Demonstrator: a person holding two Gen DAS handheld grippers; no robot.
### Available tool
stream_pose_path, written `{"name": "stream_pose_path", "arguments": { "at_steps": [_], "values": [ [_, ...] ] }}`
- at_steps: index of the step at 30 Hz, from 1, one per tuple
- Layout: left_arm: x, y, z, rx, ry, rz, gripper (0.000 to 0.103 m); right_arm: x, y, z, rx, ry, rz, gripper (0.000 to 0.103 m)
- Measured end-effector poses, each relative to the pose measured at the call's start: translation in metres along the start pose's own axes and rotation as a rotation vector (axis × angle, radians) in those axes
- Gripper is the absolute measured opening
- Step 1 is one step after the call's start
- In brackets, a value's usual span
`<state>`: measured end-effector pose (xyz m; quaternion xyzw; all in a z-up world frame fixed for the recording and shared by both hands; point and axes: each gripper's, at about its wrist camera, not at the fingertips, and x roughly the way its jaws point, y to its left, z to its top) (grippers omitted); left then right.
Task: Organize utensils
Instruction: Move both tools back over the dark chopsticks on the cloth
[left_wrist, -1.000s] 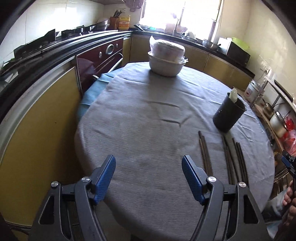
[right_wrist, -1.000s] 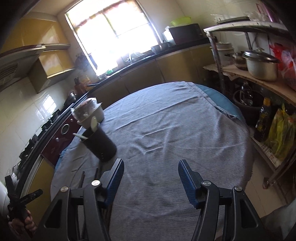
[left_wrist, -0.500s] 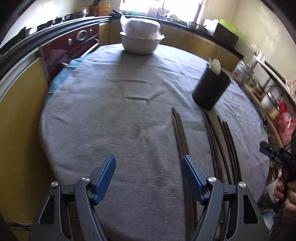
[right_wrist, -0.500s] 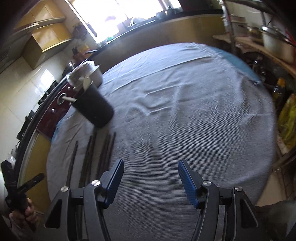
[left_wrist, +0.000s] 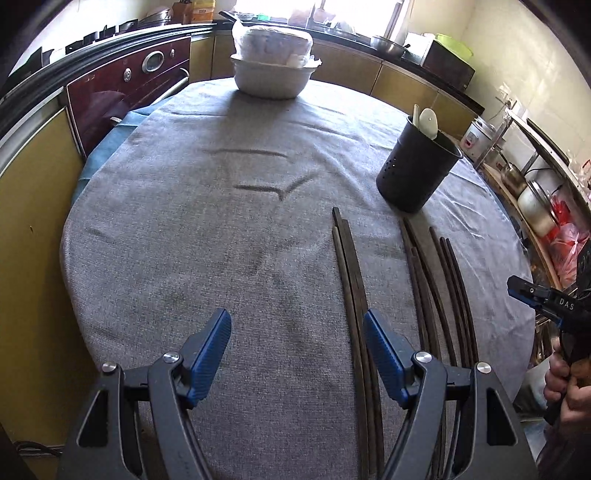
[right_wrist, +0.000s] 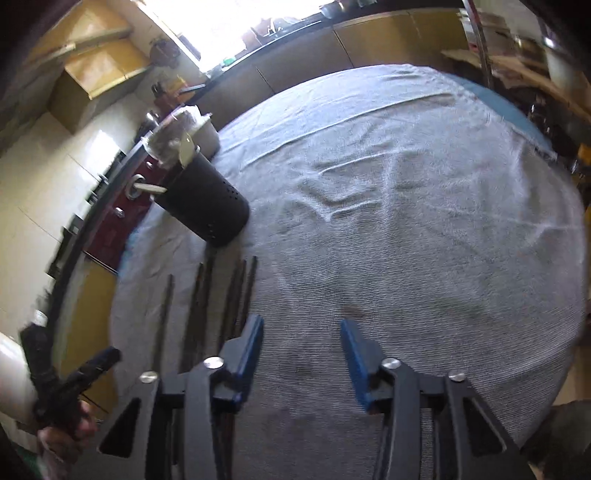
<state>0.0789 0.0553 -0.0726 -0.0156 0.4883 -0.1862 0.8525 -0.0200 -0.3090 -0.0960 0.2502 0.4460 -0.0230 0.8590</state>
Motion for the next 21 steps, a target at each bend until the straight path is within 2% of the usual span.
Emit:
{"name": "stream_pose_path", "arguments": {
  "at_steps": [8, 10, 21],
  "values": [
    [0.002, 0.001, 0.0, -0.005, 0.004, -0.011, 0.074, 0.005, 0.01, 0.005, -0.053, -0.007, -0.054, 0.041],
    [0.001, 0.001, 0.0, -0.007, 0.0, -0.013, 0.074, 0.009, 0.015, 0.002, -0.061, 0.003, -0.032, 0.041],
    [0.011, -0.004, 0.009, 0.01, -0.005, 0.004, 0.074, 0.038, 0.047, 0.0, -0.091, 0.044, -0.047, 0.041]
  ]
}}
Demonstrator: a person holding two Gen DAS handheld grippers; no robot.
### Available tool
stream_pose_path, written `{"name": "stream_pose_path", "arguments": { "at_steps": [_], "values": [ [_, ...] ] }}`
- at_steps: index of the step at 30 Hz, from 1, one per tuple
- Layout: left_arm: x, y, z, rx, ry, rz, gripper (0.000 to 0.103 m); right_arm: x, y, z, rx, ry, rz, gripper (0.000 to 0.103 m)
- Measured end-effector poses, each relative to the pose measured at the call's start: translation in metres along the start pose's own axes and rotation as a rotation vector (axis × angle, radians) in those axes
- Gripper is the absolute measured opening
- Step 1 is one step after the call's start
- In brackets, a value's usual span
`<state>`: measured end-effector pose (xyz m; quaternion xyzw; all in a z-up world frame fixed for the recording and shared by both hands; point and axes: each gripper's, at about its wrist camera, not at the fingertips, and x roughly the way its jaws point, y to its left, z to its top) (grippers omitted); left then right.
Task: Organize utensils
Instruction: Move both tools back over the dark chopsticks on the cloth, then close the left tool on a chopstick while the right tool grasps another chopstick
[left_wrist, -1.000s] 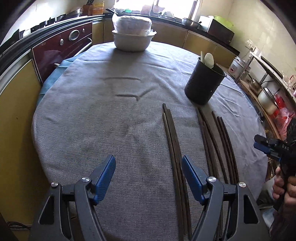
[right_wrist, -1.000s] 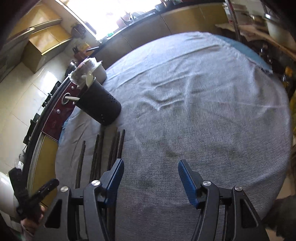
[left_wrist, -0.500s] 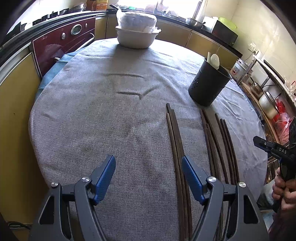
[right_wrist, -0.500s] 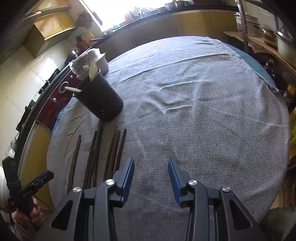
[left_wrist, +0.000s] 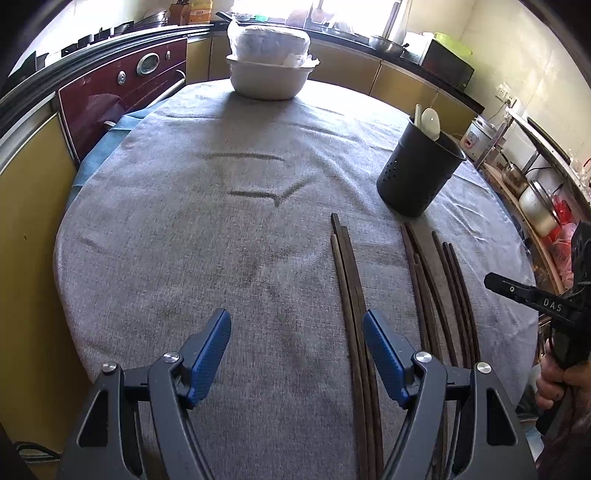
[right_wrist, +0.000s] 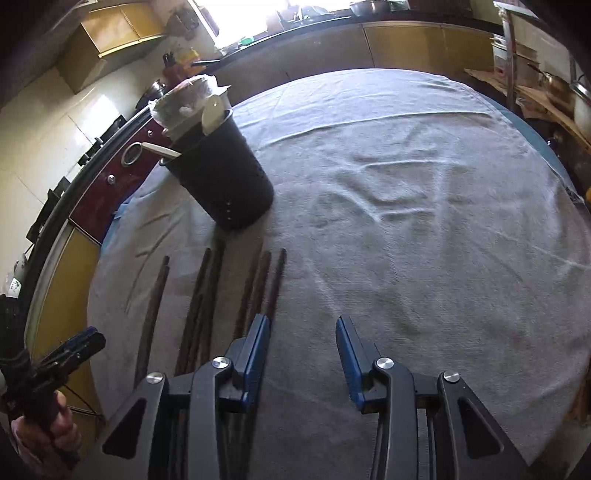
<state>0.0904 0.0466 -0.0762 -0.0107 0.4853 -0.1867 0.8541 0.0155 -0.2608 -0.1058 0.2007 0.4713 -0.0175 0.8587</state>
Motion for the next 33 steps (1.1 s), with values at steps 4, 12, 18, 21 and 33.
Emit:
{"name": "stream_pose_path", "arguments": {
  "at_steps": [4, 12, 18, 21, 33],
  "values": [
    [0.009, 0.001, 0.005, 0.003, 0.009, 0.01, 0.074, 0.009, 0.012, 0.007, -0.017, 0.019, -0.016, 0.041],
    [0.031, -0.011, 0.019, 0.03, 0.039, 0.007, 0.074, 0.022, 0.013, 0.011, 0.017, 0.068, 0.025, 0.041],
    [0.045, -0.02, 0.021, 0.042, 0.069, 0.013, 0.074, 0.023, 0.009, 0.011, 0.061, 0.071, 0.083, 0.041],
    [0.049, -0.023, 0.021, 0.046, 0.072, 0.011, 0.074, 0.017, 0.008, 0.012, 0.059, 0.038, 0.082, 0.041],
    [0.056, -0.029, 0.027, 0.123, 0.081, 0.017, 0.04, 0.026, 0.005, 0.024, 0.069, 0.085, 0.098, 0.041]
  ]
}}
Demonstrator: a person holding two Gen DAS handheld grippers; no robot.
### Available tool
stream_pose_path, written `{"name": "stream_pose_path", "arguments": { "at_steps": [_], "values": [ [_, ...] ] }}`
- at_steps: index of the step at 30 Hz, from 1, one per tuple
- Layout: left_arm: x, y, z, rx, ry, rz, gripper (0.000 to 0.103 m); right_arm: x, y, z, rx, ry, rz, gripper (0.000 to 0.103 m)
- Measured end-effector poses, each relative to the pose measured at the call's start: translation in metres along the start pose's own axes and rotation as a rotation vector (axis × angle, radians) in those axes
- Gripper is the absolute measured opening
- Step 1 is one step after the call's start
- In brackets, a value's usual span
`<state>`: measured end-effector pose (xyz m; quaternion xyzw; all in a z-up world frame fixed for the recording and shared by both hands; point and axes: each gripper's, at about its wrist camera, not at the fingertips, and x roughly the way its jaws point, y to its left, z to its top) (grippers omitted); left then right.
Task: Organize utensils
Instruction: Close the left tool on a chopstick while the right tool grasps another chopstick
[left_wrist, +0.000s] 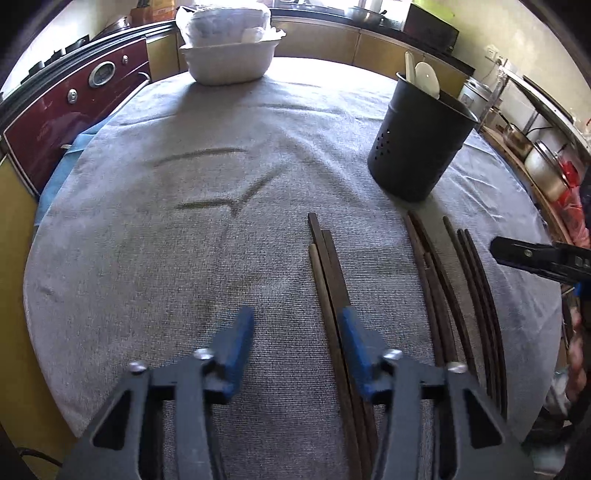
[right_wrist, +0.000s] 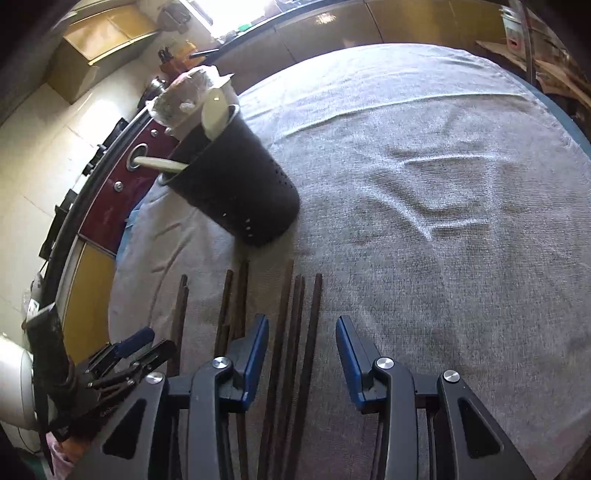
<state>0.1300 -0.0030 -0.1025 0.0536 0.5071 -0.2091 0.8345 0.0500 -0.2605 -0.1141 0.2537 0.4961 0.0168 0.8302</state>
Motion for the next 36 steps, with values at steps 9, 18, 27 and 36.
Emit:
{"name": "stream_pose_path", "arguments": {
  "at_steps": [9, 18, 27, 36],
  "values": [
    [-0.009, 0.022, -0.002, -0.049, 0.011, -0.039, 0.029, 0.018, 0.01, 0.008, -0.045, 0.028, -0.115, 0.037],
    [-0.005, 0.005, 0.002, 0.004, 0.029, -0.002, 0.031, 0.018, 0.008, 0.008, -0.063, 0.03, -0.227, 0.001],
    [0.001, 0.006, 0.008, 0.022, 0.042, -0.009, 0.03, 0.005, 0.016, 0.019, -0.039, 0.022, -0.118, 0.004],
    [0.001, 0.015, 0.009, 0.023, 0.057, -0.023, 0.029, 0.03, 0.028, 0.028, -0.058, 0.088, -0.156, 0.006]
  ]
}}
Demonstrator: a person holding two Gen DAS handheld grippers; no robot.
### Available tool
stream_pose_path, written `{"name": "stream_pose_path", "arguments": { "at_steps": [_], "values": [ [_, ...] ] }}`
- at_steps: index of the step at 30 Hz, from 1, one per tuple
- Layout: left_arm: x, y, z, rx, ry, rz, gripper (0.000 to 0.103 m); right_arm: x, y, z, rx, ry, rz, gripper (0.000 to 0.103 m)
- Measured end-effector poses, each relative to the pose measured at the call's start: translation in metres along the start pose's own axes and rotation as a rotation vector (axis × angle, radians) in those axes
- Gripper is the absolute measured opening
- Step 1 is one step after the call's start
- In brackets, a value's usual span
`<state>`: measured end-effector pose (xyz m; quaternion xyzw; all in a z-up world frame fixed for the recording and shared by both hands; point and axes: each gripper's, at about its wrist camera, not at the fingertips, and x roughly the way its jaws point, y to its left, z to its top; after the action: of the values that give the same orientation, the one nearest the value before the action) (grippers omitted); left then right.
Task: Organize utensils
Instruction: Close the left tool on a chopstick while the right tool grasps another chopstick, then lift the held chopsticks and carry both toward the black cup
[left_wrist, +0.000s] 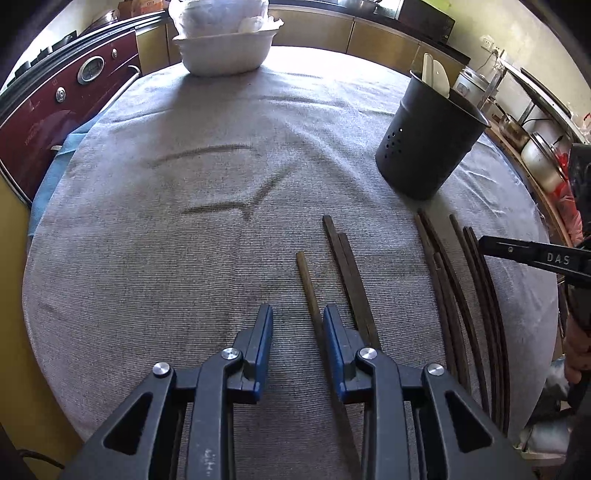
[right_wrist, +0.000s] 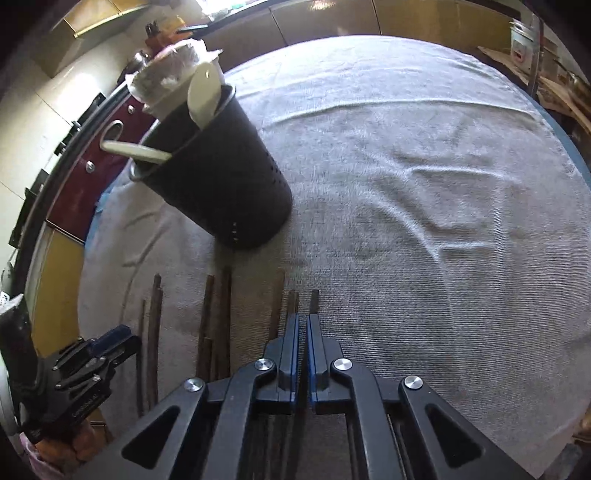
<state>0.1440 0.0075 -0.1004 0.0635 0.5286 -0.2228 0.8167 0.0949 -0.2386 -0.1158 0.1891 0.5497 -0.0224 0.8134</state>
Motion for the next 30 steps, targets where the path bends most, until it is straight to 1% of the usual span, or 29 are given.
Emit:
{"name": "stream_pose_path", "arguments": {
  "at_steps": [1, 4, 6, 7, 13, 17, 18, 22, 26, 30],
  "values": [
    [0.001, 0.0, 0.001, 0.0, 0.002, -0.001, 0.029, 0.001, 0.004, 0.001, -0.006, -0.01, -0.007, 0.006],
    [0.004, 0.0, 0.005, 0.004, 0.012, -0.002, 0.029, 0.005, 0.009, 0.003, -0.017, 0.004, -0.041, 0.006],
    [0.007, 0.0, 0.01, 0.004, 0.024, -0.005, 0.029, 0.013, 0.013, 0.006, -0.021, 0.048, -0.051, 0.008],
    [0.008, 0.0, 0.013, 0.004, 0.032, -0.008, 0.029, 0.014, 0.018, 0.008, -0.024, 0.036, -0.056, 0.008],
    [0.016, -0.002, 0.028, -0.006, 0.075, -0.02, 0.029, 0.027, 0.031, 0.016, -0.044, 0.085, -0.094, 0.008],
    [0.023, -0.011, 0.036, 0.017, 0.102, 0.0, 0.029, 0.029, 0.029, 0.023, -0.039, 0.086, -0.078, 0.007],
    [0.025, -0.012, 0.038, 0.016, 0.107, -0.001, 0.028, 0.029, 0.029, 0.023, -0.036, 0.08, -0.071, 0.007],
    [0.034, -0.01, 0.047, -0.011, 0.117, 0.006, 0.009, 0.029, 0.028, 0.025, -0.04, 0.07, -0.064, 0.008],
    [0.035, -0.007, 0.047, -0.028, 0.108, -0.019, 0.007, 0.024, 0.028, 0.017, -0.078, 0.081, -0.081, 0.008],
    [0.028, -0.002, 0.039, -0.061, 0.088, -0.037, 0.005, 0.027, 0.029, 0.02, -0.059, 0.09, -0.051, 0.007]
  ]
}}
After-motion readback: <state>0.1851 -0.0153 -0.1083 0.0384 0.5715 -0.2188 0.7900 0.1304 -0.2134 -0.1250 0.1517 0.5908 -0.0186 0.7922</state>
